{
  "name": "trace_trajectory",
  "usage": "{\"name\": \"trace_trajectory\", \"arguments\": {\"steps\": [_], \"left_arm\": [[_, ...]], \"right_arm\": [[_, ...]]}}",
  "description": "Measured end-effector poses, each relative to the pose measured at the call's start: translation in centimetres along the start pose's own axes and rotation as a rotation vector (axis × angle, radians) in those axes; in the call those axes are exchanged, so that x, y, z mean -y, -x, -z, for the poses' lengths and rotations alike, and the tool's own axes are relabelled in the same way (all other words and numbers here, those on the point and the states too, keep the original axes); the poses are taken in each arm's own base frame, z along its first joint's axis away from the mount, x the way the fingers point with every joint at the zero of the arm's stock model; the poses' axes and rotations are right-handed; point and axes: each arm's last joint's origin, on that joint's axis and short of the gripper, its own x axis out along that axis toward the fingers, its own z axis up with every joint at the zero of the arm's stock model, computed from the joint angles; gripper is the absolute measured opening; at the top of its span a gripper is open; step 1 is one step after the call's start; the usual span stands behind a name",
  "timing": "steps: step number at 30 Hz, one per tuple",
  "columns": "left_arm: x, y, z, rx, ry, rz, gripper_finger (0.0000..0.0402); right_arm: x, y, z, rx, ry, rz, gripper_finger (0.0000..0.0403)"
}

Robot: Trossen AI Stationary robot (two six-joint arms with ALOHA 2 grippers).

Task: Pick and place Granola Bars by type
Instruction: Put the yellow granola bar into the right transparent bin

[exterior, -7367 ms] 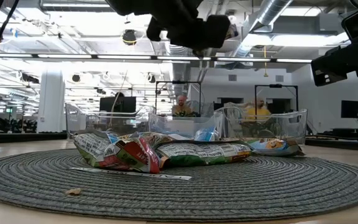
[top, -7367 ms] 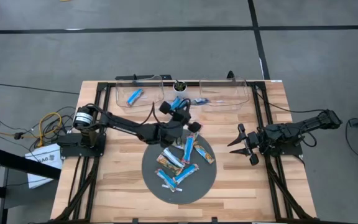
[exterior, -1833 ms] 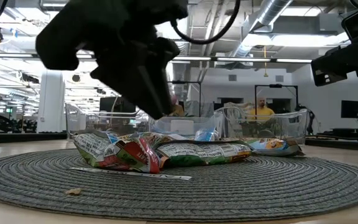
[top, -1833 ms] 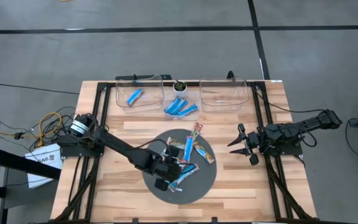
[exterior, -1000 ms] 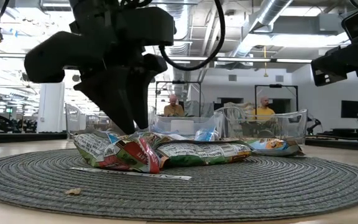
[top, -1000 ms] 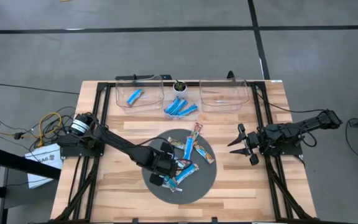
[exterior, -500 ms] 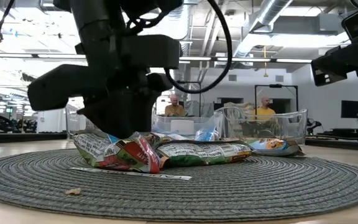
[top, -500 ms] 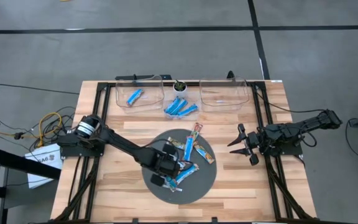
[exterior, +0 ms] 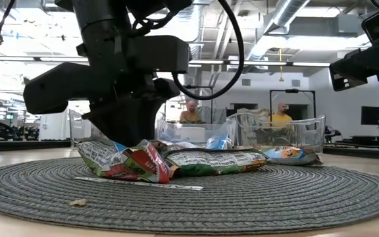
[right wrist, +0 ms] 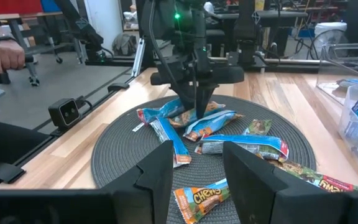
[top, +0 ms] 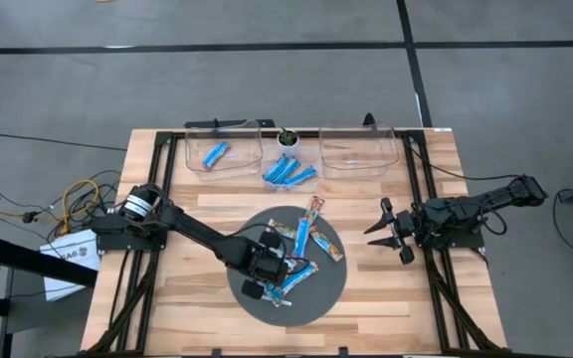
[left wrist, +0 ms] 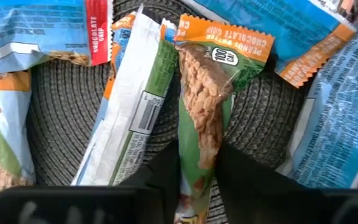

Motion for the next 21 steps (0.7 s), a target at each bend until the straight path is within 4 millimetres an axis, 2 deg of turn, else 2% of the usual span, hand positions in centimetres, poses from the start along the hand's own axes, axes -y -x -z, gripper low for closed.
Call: {"name": "trace_trajectory", "arguments": {"steps": [4,7,16,21], "left_arm": [[0.0,0.0,0.0,0.000,0.022,0.003,0.0038],[0.0,0.0,0.0,0.000,0.039,0.002,0.0023],[-0.1,0.2,-0.2,0.005,0.088,-0.012,0.0031],[-0.6,2.1,-1.0,0.073,0.109,-0.043,0.0022]], "right_arm": [[0.0,0.0,0.0,0.000,0.000,0.001,0.0134],[0.0,0.0,0.0,0.000,0.000,0.001,0.0134],[0.0,0.0,0.0,0.000,0.000,0.001,0.0134],[0.0,0.0,0.0,0.000,0.000,0.000,0.0133]]}}
